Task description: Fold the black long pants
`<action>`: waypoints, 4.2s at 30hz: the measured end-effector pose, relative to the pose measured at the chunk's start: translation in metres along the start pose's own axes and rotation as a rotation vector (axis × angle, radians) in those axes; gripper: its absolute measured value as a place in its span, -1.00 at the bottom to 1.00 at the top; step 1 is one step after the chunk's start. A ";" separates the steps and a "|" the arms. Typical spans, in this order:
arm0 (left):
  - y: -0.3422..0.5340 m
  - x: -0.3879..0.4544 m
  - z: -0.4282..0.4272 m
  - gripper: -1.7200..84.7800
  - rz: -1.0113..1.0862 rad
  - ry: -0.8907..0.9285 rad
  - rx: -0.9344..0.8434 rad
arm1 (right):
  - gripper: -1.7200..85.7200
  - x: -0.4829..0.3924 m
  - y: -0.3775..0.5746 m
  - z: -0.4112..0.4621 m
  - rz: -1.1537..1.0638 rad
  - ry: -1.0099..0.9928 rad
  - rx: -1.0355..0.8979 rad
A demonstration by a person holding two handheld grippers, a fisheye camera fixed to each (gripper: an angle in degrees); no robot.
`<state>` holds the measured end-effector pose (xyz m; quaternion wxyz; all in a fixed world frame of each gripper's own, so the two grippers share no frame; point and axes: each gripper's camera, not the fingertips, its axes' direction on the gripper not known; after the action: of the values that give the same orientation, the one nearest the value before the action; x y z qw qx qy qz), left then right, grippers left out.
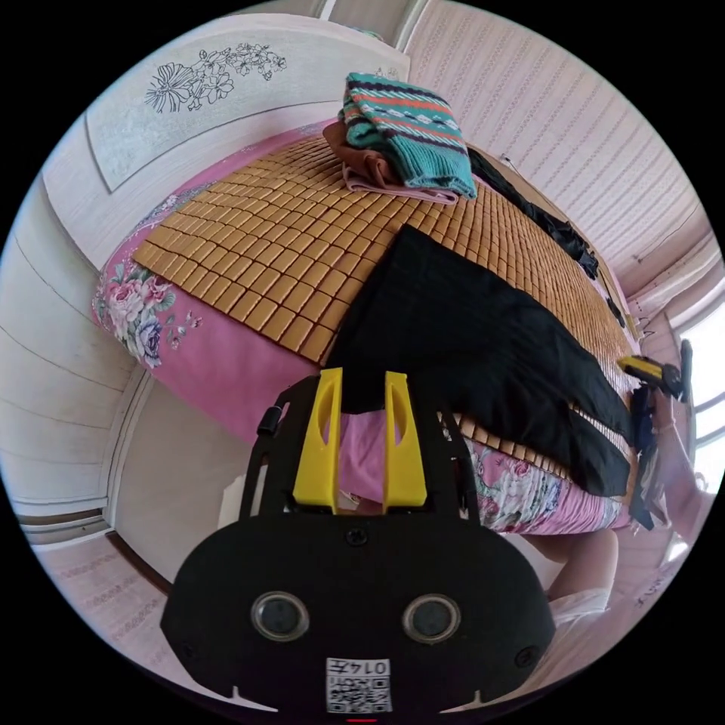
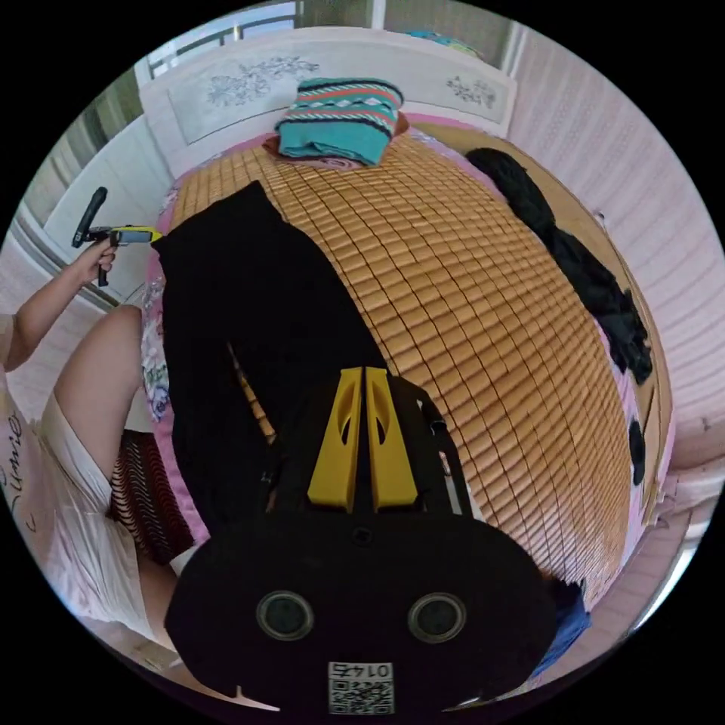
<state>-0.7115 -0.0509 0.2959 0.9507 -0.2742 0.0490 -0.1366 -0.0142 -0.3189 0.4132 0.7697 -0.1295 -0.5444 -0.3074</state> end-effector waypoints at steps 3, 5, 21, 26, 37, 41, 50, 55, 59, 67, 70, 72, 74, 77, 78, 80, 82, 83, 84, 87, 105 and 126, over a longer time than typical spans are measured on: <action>0.001 -0.019 0.006 -0.76 0.008 0.036 -0.012 | -0.82 -0.037 -0.084 0.036 -0.114 -0.135 0.055; 0.001 -0.027 0.010 -0.77 0.035 0.037 -0.027 | -0.77 -0.056 -0.122 0.058 -0.153 -0.162 0.062; -0.031 -0.122 -0.017 -0.83 0.090 -0.035 0.029 | -0.93 -0.062 -0.147 0.127 -0.054 -0.029 -0.021; -0.008 -0.141 -0.052 -0.80 0.037 0.018 0.148 | -0.90 -0.058 -0.040 0.043 0.022 0.071 0.321; 0.009 -0.167 -0.052 -0.77 -0.141 0.237 0.146 | -0.76 -0.094 0.322 -0.059 0.714 0.318 0.146; -0.009 -0.172 -0.039 -0.73 -0.230 0.245 0.097 | -0.68 -0.089 0.415 -0.075 1.050 0.314 0.067; -0.038 -0.173 -0.006 -0.76 -0.385 0.271 -0.025 | -0.65 -0.058 0.546 -0.084 1.545 0.103 0.262; -0.045 -0.169 -0.005 -0.92 -0.386 0.266 -0.068 | -0.85 -0.048 0.556 -0.084 1.529 0.117 0.219; -0.052 -0.152 -0.018 -0.98 -0.304 0.244 -0.028 | -0.90 -0.053 0.567 -0.103 1.484 0.104 0.298; -0.087 -0.098 -0.065 -0.98 -0.100 0.337 0.117 | -0.92 -0.024 0.569 -0.176 1.354 0.102 0.405; -0.120 -0.064 -0.071 -0.98 -0.031 0.358 0.166 | -0.91 0.019 0.555 -0.184 1.354 0.085 0.321; -0.151 -0.038 -0.061 -0.97 -0.045 0.328 0.189 | -0.90 0.050 0.549 -0.177 1.403 0.055 0.253; -0.169 -0.020 -0.041 -0.95 -0.100 0.296 0.186 | -0.89 0.077 0.547 -0.165 1.497 0.068 0.204; -0.183 0.006 -0.011 -0.86 -0.171 0.189 0.101 | -0.83 0.098 0.543 -0.150 1.550 0.128 0.120; -0.181 0.015 -0.007 -0.83 -0.165 0.200 0.114 | -0.79 0.098 0.540 -0.147 1.525 0.138 0.127; -0.178 0.030 -0.003 -0.81 -0.127 0.218 0.111 | -0.75 0.095 0.536 -0.139 1.484 0.139 0.116; -0.175 0.047 0.004 -0.80 -0.064 0.190 0.088 | -0.72 0.090 0.532 -0.124 1.447 0.159 0.045; -0.174 0.059 0.010 -0.79 -0.025 0.151 0.062 | -0.72 0.089 0.531 -0.120 1.439 0.155 0.032; -0.173 0.070 0.018 -0.78 0.007 0.112 0.027 | -0.72 0.087 0.529 -0.114 1.427 0.161 0.027; -0.173 0.099 0.047 -0.75 0.056 0.038 -0.081 | -0.81 0.079 0.516 -0.111 1.369 0.206 0.051; -0.069 0.200 0.055 -0.91 0.413 -0.107 -0.305 | -0.90 0.037 0.527 -0.123 0.983 0.134 -0.338; 0.055 0.462 0.109 -0.90 1.002 -0.007 -0.225 | -0.82 -0.096 0.350 -0.040 0.461 0.031 0.005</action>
<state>-0.2373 -0.0831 0.3505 0.8643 -0.3180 0.1856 0.3427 0.2099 -0.0365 0.3576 0.8281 -0.2438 -0.4893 -0.1241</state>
